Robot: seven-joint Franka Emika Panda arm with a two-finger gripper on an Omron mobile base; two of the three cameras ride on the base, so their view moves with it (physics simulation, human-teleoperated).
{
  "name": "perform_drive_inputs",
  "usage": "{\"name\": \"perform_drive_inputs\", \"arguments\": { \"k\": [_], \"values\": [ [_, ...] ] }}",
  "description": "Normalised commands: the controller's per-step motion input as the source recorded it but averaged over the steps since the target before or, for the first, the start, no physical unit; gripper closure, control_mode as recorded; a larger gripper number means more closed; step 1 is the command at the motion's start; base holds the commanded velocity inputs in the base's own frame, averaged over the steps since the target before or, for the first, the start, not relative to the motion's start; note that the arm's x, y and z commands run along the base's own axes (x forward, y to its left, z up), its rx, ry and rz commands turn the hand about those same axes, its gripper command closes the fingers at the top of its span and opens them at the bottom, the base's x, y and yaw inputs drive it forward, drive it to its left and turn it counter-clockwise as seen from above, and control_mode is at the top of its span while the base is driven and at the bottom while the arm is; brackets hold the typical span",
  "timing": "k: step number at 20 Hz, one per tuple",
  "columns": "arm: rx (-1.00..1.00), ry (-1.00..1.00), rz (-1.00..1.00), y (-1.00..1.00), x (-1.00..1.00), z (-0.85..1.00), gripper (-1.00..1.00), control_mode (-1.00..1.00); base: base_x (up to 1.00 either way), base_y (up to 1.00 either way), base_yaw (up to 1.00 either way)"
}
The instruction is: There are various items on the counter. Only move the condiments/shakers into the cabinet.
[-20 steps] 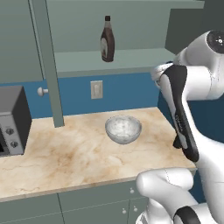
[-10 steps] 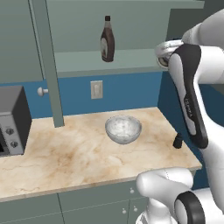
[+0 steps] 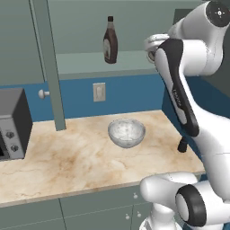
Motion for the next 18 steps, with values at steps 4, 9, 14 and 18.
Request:
{"name": "perform_drive_inputs", "arguments": {
  "k": [4, 9, 14, 18],
  "values": [
    [0.00, 0.00, 0.00, 0.27, 0.50, -0.24, 1.00, -1.00, 0.00, 0.00, 0.00],
    [0.08, 0.05, 0.03, -0.01, 0.58, -0.12, 1.00, -1.00, 0.00, 0.00, 0.00],
    [0.01, 0.04, 0.00, -0.04, 0.51, 0.00, 1.00, -1.00, 0.00, 0.00, 0.00],
    [0.00, 0.03, 0.00, 0.00, 0.36, -0.08, 1.00, -1.00, 0.00, 0.00, 0.00]
  ]
}}
